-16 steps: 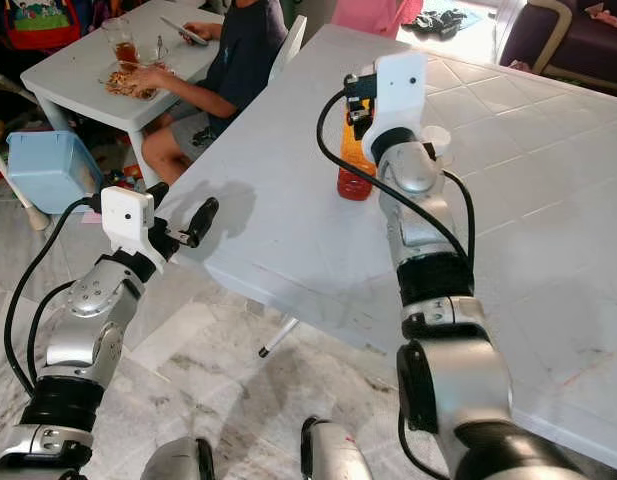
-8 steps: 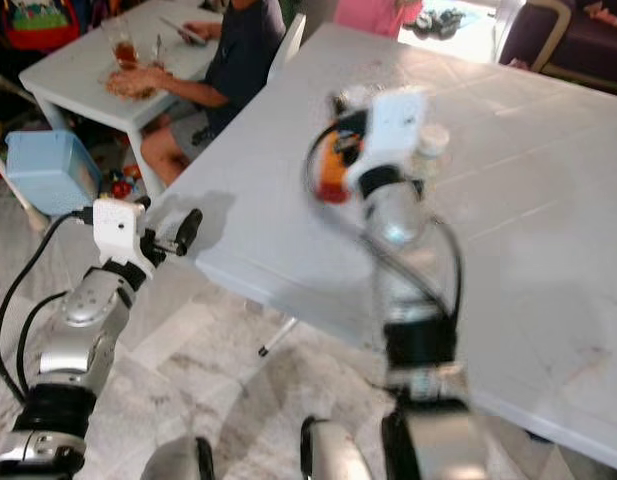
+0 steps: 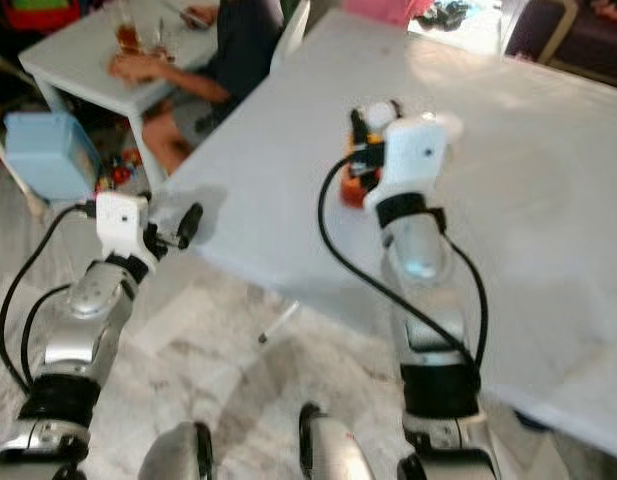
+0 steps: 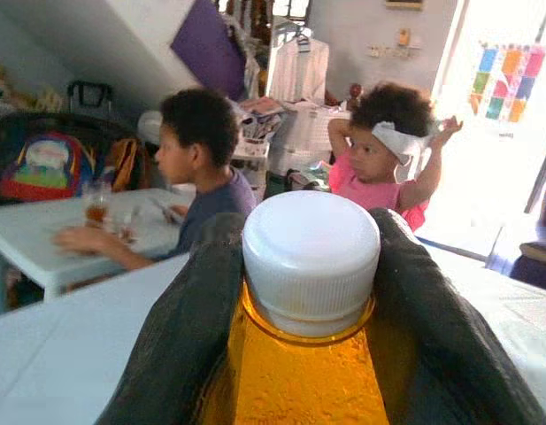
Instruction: Restocking fridge
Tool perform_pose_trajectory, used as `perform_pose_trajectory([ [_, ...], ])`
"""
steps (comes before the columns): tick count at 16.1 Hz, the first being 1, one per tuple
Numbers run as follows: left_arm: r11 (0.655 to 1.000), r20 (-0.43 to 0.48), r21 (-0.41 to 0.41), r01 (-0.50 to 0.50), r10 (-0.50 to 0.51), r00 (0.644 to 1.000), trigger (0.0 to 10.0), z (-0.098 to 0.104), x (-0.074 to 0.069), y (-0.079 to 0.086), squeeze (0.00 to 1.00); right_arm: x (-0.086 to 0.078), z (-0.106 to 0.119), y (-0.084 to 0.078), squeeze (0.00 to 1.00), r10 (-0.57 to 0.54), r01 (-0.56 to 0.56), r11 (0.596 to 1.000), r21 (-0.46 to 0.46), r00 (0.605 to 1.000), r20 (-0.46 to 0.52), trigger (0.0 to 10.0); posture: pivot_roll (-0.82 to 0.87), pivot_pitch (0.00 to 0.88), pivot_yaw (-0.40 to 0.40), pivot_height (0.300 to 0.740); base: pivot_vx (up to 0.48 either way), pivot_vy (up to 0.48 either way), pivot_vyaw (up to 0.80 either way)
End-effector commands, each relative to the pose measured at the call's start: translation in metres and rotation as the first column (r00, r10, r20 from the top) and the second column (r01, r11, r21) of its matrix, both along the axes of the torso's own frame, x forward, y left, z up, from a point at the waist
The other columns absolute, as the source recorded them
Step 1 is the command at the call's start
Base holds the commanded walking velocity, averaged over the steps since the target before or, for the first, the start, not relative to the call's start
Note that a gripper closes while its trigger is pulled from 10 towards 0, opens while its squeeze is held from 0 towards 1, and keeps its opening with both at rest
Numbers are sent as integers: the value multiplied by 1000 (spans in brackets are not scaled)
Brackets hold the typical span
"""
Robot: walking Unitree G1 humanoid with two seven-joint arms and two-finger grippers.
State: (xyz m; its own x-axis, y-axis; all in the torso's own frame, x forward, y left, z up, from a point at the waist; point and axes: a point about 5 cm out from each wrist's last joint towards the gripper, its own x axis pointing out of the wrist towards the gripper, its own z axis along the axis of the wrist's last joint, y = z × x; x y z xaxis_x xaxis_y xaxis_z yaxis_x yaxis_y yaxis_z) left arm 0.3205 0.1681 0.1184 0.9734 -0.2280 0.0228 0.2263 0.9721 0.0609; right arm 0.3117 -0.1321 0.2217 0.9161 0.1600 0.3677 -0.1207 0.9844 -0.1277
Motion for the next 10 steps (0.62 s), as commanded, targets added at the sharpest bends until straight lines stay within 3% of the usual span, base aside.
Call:
perform_pose_trajectory([
  [1,1000,3,3,-4,4,1000,10000,1,2,1,0,-5,0,4,0,6,-6,1000,-11,1000,1,10000,-66,73,-23,740,-330,0,0],
  [10,1000,13,2,-1,1,1000,10000,1,2,0,0,-8,7,16,0,38,-33,997,-72,997,65,10000,-59,66,-28,740,-326,0,0],
])
